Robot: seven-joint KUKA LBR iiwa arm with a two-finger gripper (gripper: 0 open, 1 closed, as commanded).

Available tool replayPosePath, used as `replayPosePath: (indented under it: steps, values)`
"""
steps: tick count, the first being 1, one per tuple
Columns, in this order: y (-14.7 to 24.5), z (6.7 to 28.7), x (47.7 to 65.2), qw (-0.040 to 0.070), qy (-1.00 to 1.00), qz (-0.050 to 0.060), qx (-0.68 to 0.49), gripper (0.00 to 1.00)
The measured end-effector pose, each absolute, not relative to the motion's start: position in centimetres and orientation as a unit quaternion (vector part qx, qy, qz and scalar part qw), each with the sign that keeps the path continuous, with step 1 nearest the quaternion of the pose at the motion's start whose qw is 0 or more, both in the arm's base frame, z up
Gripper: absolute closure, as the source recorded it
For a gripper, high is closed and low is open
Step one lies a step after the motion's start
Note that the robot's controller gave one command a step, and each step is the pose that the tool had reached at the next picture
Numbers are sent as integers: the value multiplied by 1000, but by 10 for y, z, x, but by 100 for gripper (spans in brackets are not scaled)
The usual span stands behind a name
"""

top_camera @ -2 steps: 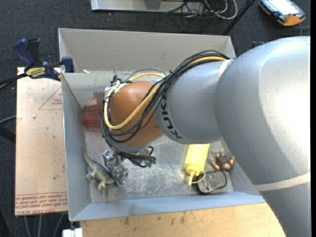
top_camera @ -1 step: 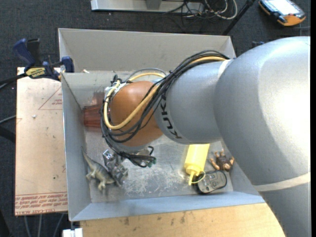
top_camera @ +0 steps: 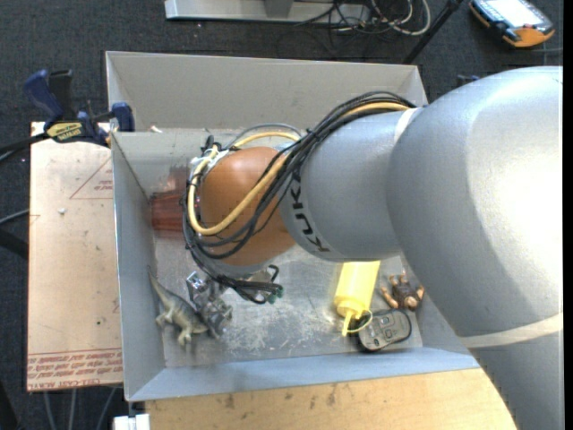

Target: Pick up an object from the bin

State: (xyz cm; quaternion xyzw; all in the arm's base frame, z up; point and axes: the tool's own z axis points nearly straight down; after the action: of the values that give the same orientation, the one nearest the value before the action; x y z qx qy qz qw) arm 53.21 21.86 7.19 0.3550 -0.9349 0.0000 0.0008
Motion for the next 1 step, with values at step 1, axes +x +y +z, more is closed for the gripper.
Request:
replayPosePath:
  steps: [1]
  values:
    - [219, 72, 532, 1, -935, 0, 355, 100]
